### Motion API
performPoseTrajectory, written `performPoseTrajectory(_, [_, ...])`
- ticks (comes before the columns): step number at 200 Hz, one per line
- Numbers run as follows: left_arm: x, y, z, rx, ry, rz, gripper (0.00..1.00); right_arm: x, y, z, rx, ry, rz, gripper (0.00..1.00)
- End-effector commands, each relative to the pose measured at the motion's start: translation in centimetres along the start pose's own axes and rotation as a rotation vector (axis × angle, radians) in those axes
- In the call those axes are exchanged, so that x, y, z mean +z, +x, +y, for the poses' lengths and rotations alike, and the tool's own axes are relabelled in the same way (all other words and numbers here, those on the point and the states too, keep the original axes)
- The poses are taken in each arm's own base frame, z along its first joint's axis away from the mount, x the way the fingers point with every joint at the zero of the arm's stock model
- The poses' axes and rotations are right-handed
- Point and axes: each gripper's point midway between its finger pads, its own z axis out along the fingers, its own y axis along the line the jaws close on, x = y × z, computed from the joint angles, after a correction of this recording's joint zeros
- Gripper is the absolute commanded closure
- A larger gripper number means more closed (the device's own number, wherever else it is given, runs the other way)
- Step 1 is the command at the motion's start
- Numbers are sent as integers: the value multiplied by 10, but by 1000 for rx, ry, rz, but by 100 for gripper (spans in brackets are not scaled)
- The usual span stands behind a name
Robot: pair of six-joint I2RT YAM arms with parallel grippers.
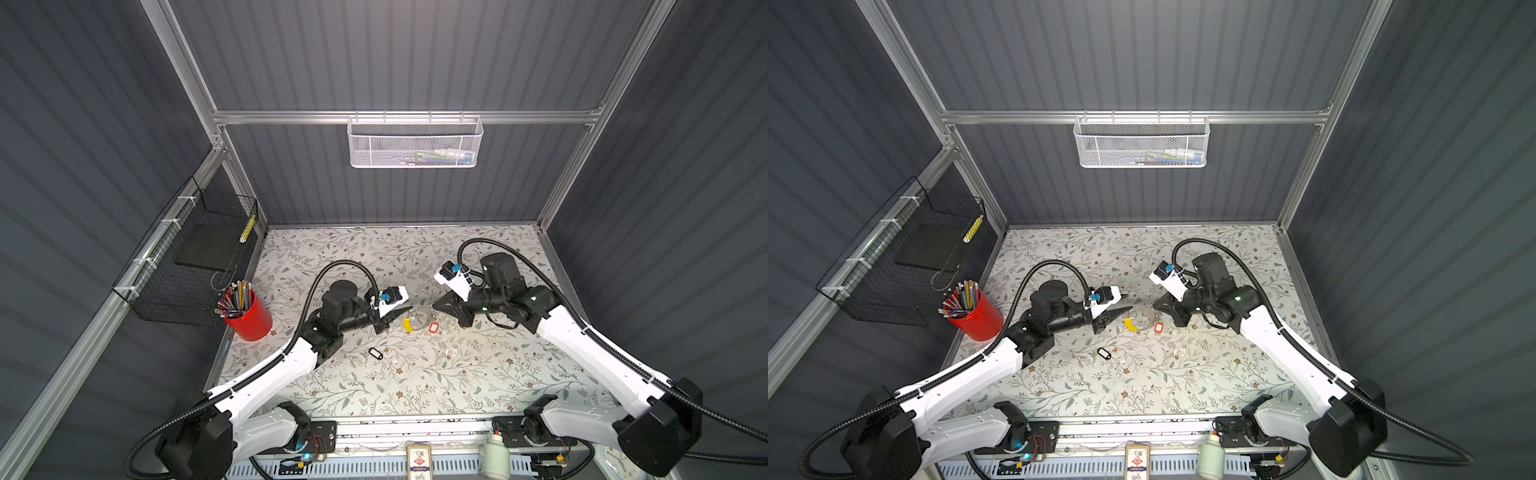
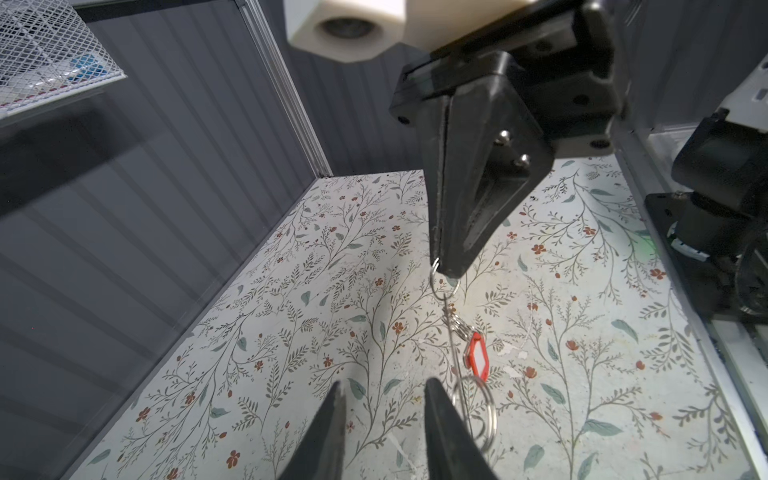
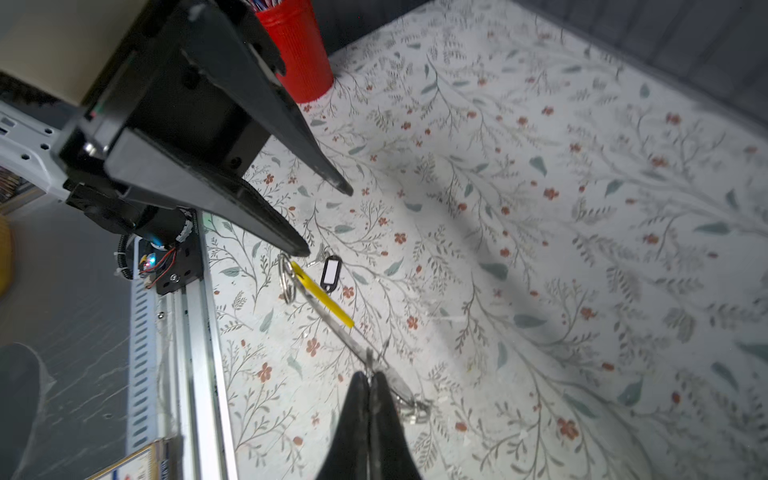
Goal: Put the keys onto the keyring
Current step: 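Lift the keyring with the right gripper while the left gripper moves toward it, then close the left gripper on the keyring rim beside the right gripper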
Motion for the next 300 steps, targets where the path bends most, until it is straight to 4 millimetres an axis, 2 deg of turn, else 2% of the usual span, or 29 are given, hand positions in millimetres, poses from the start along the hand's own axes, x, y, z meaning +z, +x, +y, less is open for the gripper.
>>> performPoseTrajectory(1, [-1,-18,-4,-17,61,-33,69,-6,-36,4,-230,12,-176,100])
performPoseTrajectory(66, [4,-22,-3,-21,85,-42,73,-7,-58,5,-318,27,-267,100])
performPoseTrajectory(110, [0,-36,-21,-57,174,-98,79,-3,-64,-7,-301,88,-284,100])
performPoseTrajectory(126, [-3,-40,-31,-43,205,-93,78,0,-61,-9,-288,92,-280,100])
performPoseTrajectory(146, [-9,-41,-34,-30,211,-84,69,3,-59,-10,-278,85,-277,100])
performPoseTrajectory(180, [-19,-46,-25,28,134,-59,63,7,-53,-10,-291,81,-272,100])
performPoseTrajectory(209, [-22,-49,-12,56,83,-48,66,6,-50,-4,-328,61,-283,100])
performPoseTrajectory(254, [-10,-42,2,42,46,-31,73,1,-51,8,-392,33,-348,100])
performPoseTrajectory(260, [-9,-42,2,38,45,-33,73,2,-50,9,-395,28,-355,100])
performPoseTrajectory(264, [-8,-42,3,36,46,-35,73,-6,-55,14,-415,33,-383,100])
performPoseTrajectory(300, [-3,-43,3,16,62,-52,74,-13,-59,26,-460,2,-436,100])
